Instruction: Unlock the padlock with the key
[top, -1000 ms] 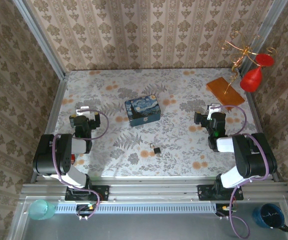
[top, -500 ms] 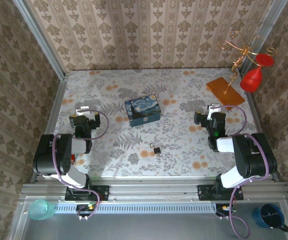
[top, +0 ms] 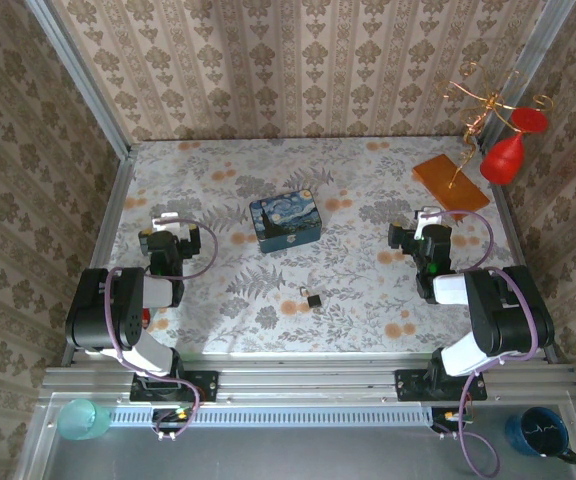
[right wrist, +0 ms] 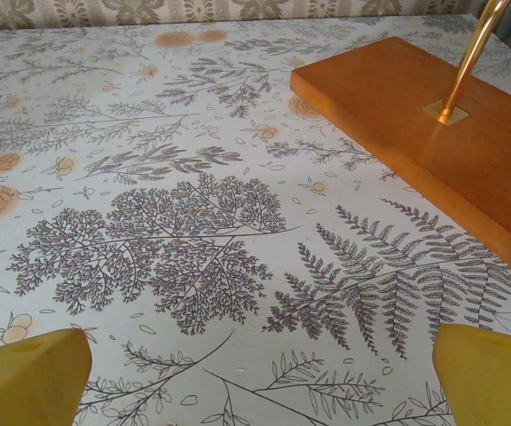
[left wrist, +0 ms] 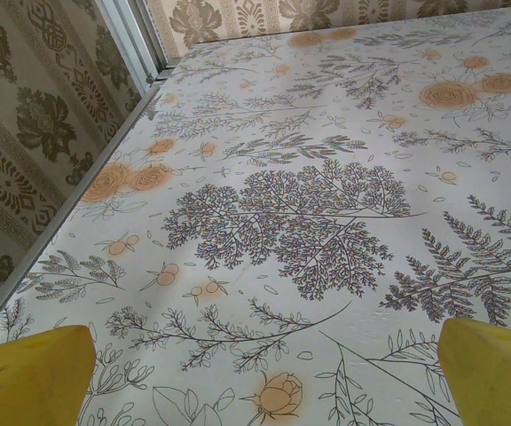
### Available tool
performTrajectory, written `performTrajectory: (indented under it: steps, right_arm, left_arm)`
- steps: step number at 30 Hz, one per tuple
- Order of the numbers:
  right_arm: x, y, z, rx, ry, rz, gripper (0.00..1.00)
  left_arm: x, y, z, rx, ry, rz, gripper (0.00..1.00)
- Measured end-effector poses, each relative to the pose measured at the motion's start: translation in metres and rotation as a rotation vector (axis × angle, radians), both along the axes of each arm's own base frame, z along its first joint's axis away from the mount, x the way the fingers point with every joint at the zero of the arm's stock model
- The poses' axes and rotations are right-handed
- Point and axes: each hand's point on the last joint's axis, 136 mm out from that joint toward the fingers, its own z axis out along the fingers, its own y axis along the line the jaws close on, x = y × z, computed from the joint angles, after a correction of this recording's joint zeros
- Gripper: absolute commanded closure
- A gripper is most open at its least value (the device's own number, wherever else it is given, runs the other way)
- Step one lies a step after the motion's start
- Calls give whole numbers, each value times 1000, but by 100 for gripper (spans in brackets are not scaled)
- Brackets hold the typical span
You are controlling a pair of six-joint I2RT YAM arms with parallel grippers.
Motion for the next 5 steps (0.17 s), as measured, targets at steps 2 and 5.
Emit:
performTrajectory:
  steps: [2,5]
  right_arm:
    - [0,0,0,0,0,0,0]
    - [0,1,0,0,0,2,0]
  left_arm:
    - [0,0,0,0,0,0,0]
    - [0,0,0,0,0,0,0]
